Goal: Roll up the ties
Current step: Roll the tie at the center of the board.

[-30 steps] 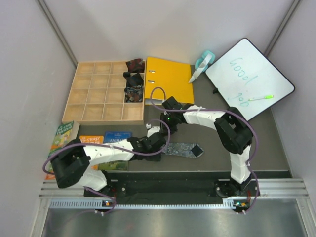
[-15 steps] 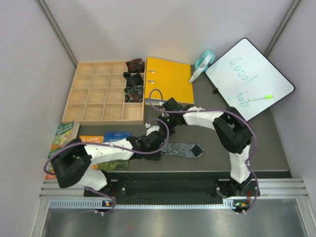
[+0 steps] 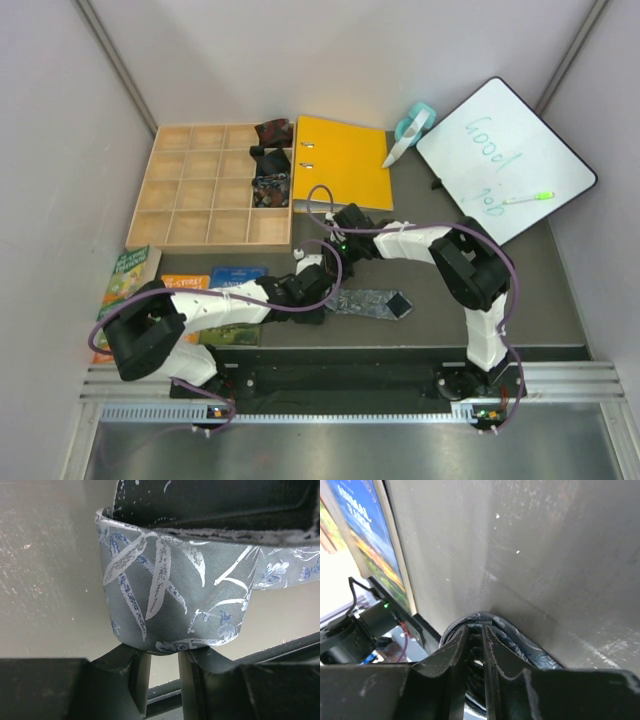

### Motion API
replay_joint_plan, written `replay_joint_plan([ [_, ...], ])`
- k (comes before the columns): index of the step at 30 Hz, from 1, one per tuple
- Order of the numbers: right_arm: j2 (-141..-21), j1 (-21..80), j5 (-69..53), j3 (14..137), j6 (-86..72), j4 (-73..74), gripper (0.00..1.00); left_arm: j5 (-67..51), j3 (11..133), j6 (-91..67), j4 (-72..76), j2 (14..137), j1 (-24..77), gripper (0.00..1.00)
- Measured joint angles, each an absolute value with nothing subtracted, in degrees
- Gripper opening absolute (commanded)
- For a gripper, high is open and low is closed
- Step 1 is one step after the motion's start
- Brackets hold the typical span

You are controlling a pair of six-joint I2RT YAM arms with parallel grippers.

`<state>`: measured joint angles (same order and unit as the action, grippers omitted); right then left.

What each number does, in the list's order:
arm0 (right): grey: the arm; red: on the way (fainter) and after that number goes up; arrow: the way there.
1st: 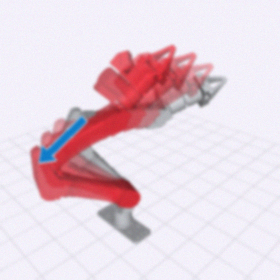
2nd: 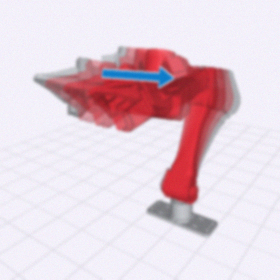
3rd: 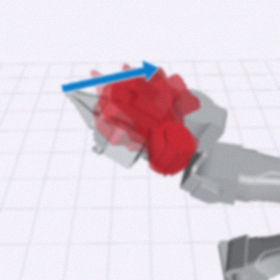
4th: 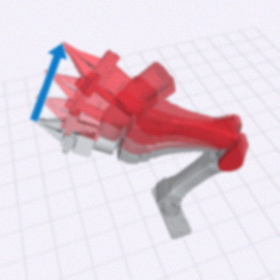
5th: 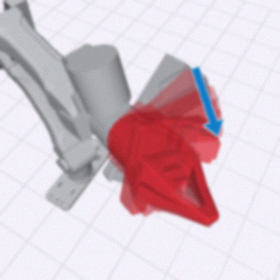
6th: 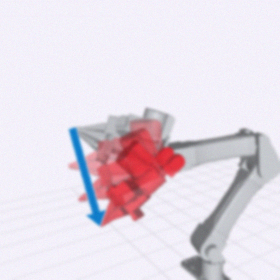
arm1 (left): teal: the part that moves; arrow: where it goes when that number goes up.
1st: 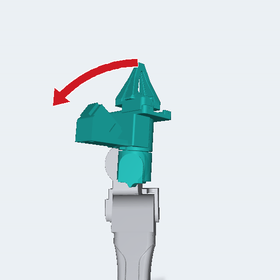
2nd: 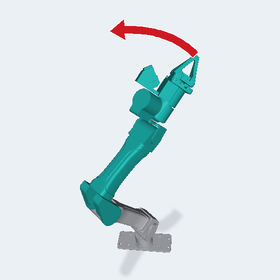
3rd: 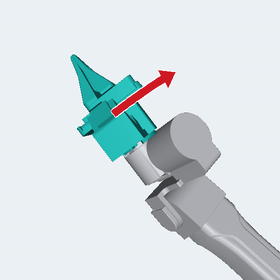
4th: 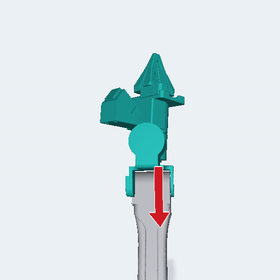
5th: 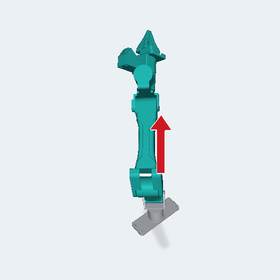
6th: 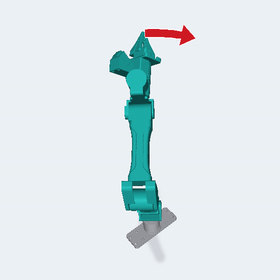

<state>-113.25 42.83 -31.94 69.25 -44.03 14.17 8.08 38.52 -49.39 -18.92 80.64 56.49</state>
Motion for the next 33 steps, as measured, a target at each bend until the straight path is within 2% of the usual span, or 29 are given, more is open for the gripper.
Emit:
replay_joint_plan([
  [11,-113.43,42.65,-35.22,68.88,-47.86,12.03,0.18,8.03,38.52,-49.32,-19.16,80.64,56.34,0.31],
  [16,-113.43,41.56,-32.93,70.41,-47.55,16.45,0.24,8.14,38.52,-49.32,-19.33,80.6,56.31,0.31],
  [28,-112.77,36.93,-21.8,88.47,-40.84,31.29,0.25,8.4,38.85,-49.36,-24.08,77.43,55.96,0.32],
  [33,-105.78,36.97,-21.23,81.17,-41.1,29.23,0.24,8.82,41.63,-49.56,-30.11,74.15,55.96,0.38],
])
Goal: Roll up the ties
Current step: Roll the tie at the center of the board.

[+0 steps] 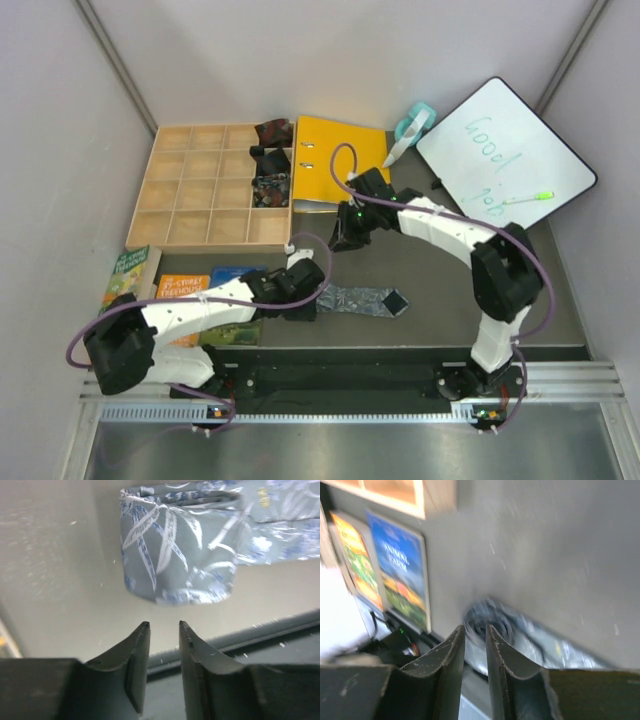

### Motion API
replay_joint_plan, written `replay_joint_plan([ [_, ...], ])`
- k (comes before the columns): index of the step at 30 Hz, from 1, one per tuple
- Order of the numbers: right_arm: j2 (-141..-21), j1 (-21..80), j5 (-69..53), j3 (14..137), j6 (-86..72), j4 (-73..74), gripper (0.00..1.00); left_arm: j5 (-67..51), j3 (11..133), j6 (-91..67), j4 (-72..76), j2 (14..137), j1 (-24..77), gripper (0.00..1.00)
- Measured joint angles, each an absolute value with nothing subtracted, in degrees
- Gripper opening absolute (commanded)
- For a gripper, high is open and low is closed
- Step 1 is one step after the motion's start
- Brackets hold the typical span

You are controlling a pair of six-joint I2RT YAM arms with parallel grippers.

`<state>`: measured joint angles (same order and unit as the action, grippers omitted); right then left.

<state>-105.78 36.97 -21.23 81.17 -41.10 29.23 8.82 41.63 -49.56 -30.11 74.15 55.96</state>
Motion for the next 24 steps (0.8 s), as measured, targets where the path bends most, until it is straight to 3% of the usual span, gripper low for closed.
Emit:
replay_joint_plan([
  [8,-94.0,40.49,-22.22,63.22,-45.34,24.05,0.24,11.4,49.71,-48.71,-42.28,68.73,55.96,0.46],
  [14,-92.66,45.95,-24.05,58.41,-48.36,16.69,0.2,13.67,50.65,-46.26,-44.38,67.35,53.69,0.45],
  [24,-94.28,46.09,-25.45,55.44,-50.65,8.49,0.15,11.25,50.54,-41.85,-41.56,68.16,47.22,0.45],
])
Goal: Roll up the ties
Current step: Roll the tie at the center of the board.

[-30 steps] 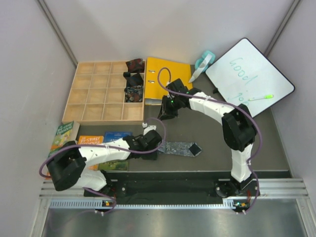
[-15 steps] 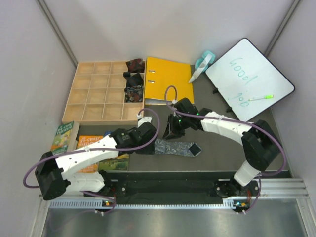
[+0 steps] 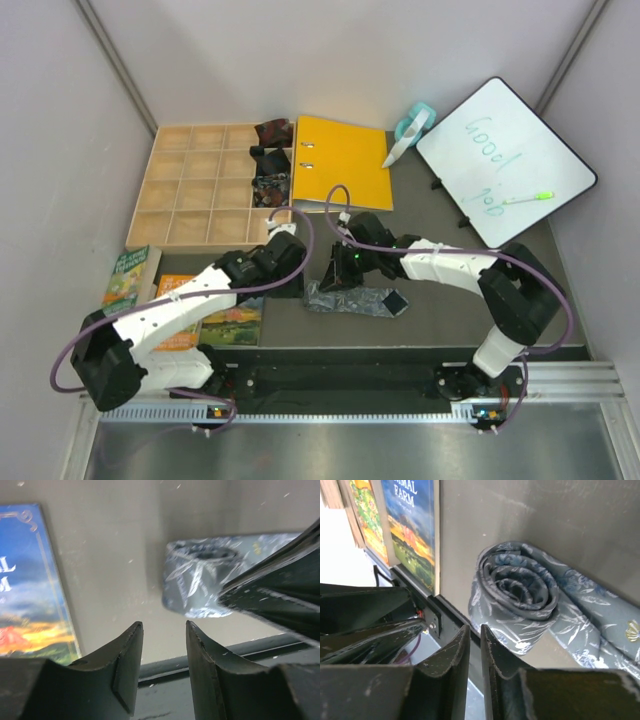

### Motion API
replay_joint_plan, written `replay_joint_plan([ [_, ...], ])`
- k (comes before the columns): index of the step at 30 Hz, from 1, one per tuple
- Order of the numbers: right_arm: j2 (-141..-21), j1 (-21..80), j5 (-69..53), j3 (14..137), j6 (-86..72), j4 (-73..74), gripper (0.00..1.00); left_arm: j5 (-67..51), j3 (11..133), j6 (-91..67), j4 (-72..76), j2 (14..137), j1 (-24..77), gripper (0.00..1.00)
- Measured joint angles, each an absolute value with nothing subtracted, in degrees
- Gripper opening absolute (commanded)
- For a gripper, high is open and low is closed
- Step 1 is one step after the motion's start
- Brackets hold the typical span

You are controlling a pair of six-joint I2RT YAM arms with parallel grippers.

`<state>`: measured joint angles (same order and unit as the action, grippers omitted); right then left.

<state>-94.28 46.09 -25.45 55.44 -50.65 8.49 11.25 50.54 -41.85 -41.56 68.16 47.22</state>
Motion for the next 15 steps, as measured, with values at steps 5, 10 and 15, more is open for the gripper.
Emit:
replay_joint_plan([
  [5,-94.48,46.09,-24.25,53.74,-50.37,7.88,0.13,8.69,49.23,-41.1,-37.47,68.36,45.45,0.46],
  [10,-94.8,46.06,-22.59,52.49,-49.63,8.23,0.12,6.39,47.81,-40.32,-33.89,69.69,44.23,0.5],
  [15,-95.53,45.93,-21.26,52.47,-48.95,8.34,0.11,4.19,45.43,-39.79,-29.71,70.04,43.42,0.52],
])
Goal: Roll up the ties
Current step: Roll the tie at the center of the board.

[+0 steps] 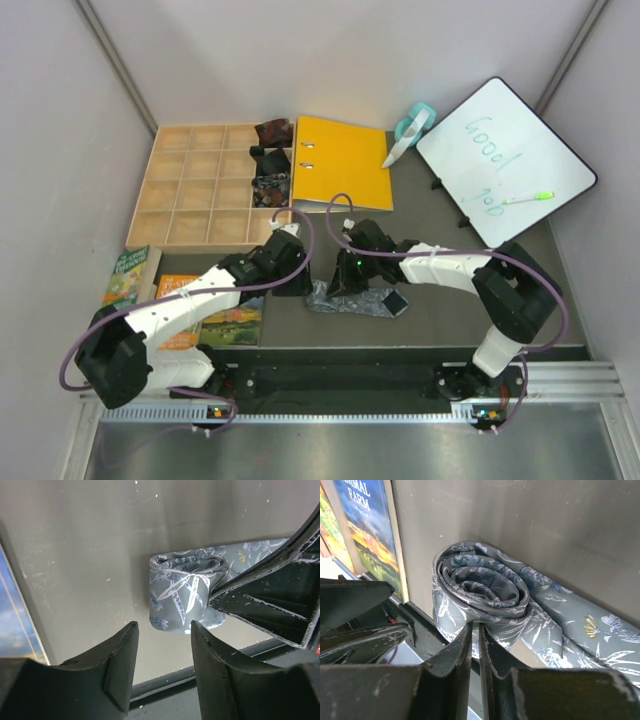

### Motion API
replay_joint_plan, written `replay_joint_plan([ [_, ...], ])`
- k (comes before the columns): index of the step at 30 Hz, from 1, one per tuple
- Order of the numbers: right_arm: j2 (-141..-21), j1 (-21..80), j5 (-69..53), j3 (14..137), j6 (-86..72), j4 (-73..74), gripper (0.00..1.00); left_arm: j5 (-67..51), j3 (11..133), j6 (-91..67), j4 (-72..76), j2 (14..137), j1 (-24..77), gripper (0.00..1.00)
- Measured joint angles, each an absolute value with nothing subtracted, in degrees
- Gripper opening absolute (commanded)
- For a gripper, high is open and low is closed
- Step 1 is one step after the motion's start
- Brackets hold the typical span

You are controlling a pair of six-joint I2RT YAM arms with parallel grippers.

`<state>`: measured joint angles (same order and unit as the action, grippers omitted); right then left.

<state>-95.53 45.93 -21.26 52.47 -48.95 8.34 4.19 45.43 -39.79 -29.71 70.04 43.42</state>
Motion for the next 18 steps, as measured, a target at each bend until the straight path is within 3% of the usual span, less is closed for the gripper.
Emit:
replay_joint_plan([
  [18,-95.92,45.08,-20.38,50.59,-47.99,7.4,0.1,-3.44,36.97,-38.04,-13.96,74.04,40.88,0.59],
])
